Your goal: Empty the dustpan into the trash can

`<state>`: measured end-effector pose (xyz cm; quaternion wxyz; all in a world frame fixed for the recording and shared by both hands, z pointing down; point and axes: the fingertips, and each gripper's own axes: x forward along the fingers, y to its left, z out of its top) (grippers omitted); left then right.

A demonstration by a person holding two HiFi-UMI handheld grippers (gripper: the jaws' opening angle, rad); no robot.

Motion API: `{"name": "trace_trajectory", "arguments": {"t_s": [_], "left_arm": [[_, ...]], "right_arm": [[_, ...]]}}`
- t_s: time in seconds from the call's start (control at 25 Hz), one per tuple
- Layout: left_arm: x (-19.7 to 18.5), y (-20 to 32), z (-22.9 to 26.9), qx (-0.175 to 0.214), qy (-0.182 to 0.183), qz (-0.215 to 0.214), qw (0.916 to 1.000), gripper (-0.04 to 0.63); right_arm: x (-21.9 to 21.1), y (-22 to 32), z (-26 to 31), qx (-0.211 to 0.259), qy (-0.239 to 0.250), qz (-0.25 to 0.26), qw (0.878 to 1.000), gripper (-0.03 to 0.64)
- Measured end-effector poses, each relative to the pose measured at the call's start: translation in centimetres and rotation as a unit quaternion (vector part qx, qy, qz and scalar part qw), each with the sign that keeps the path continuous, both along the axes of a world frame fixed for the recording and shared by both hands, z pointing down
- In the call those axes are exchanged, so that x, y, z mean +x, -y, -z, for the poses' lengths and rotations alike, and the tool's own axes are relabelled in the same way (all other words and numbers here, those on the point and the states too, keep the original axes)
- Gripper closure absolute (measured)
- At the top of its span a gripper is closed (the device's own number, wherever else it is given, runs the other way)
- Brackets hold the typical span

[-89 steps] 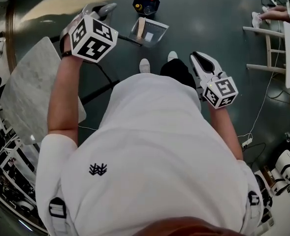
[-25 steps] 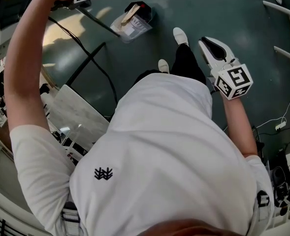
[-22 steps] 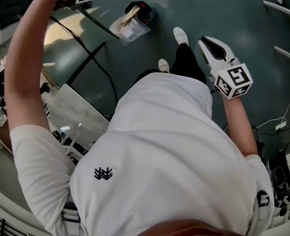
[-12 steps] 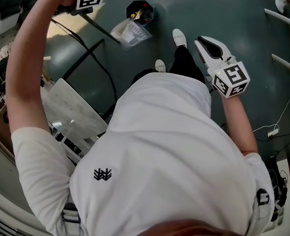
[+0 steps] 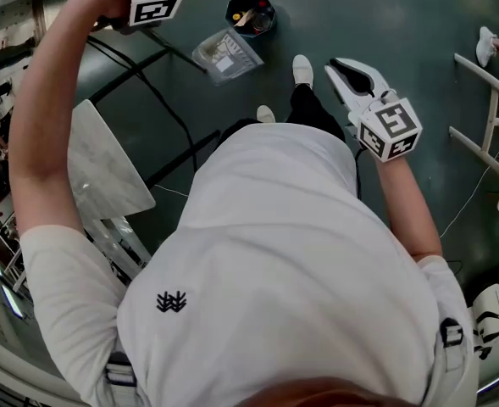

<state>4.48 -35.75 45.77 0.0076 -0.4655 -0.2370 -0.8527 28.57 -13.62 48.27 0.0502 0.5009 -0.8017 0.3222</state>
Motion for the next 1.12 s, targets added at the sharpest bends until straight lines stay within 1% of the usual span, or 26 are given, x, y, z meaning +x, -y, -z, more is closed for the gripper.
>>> {"name": "trace_trajectory", "arguments": {"t_s": [0.24, 0.36, 0.52, 0.68, 0.88, 1.12], "left_arm": [[-7.7, -4.0, 0.6, 0.02, -0.046, 0.059, 0.997, 0.538], [-11.8, -6.5, 1.1, 0.036, -0.07, 0.091, 0.9927, 0.538], [-17.0, -10.8, 1.0, 0.055, -0.097, 0.125, 0.9858, 0.538], [-21.7, -16.1, -0.3, 0.081, -0.133, 0.162, 0.9745, 0.538], [-27.0, -21.4, -1.9, 0.109, -0.166, 0.201, 0.9593, 0.538], [-30.9, -26.8, -4.4, 0.141, -0.227, 0.242, 0.9328, 0.538]], "right_arm": [[-4.3, 1.1, 2.2, 0.018, -0.021, 0.071, 0.997, 0.575], [-7.3, 0.8, 3.3, 0.021, -0.029, 0.102, 0.994, 0.575], [-11.2, -0.2, 4.4, 0.025, -0.037, 0.129, 0.991, 0.575], [-14.9, -1.7, 5.1, 0.03, -0.059, 0.16, 0.985, 0.578], [-20.1, -4.3, 5.9, 0.034, -0.076, 0.18, 0.98, 0.588], [-25.3, -7.4, 6.8, 0.046, -0.091, 0.183, 0.978, 0.594]]}}
